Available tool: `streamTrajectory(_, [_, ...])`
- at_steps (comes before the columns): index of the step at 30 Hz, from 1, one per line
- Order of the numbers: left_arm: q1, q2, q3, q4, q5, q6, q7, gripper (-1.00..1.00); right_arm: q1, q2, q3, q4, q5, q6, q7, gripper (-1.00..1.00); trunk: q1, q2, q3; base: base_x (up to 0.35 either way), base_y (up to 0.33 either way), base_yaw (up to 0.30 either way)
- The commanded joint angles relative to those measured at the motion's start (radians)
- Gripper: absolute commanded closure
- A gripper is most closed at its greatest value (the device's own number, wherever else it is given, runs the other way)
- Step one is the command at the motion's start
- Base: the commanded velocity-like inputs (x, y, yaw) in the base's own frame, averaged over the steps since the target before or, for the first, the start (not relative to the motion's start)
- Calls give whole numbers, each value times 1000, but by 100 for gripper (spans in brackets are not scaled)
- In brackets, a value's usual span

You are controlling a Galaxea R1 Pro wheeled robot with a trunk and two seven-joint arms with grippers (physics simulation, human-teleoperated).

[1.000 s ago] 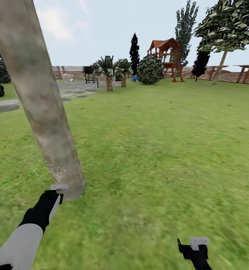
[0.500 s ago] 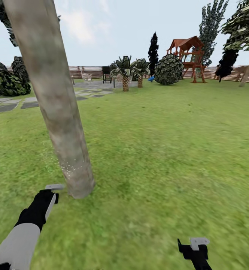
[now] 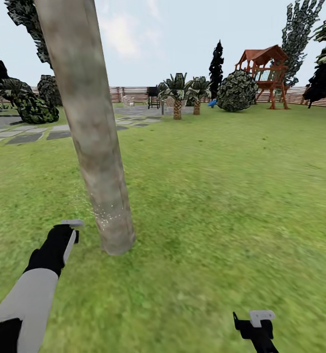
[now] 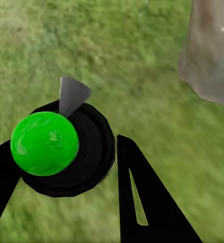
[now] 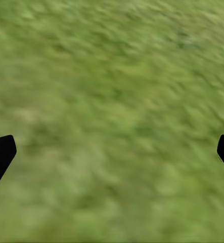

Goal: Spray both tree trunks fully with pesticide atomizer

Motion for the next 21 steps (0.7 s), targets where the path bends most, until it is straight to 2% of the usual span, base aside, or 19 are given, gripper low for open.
streamTrajectory(1, [0,-1,0,-47,-4,55,-3,100,-1,0,-5,1,11,-3,-7,-100,0,0,-1,102,-85,1])
streamTrajectory(3, [0,-1,-1,-90,-5,103,-3,100,-1,0,-4,1,11,-3,-6,-100,0,0,-1,164,-159,0])
streamTrajectory(5, [2,-1,-2,-99,-6,112,-2,100,-1,0,-4,1,11,-3,-6,-100,0,0,-1,189,-189,0])
streamTrajectory(12, [7,-1,-2,-103,-9,115,1,100,-1,0,-4,1,11,-3,-6,-100,0,0,-1,182,-212,0])
streamTrajectory(16, [6,0,-2,-104,-9,115,1,100,-1,0,-4,1,11,-3,-6,-100,0,0,-1,40,-268,9])
streamTrajectory(21, [2,1,-19,-106,-10,116,2,100,-1,1,-4,1,11,-3,-6,-100,0,0,-1,2,-277,236])
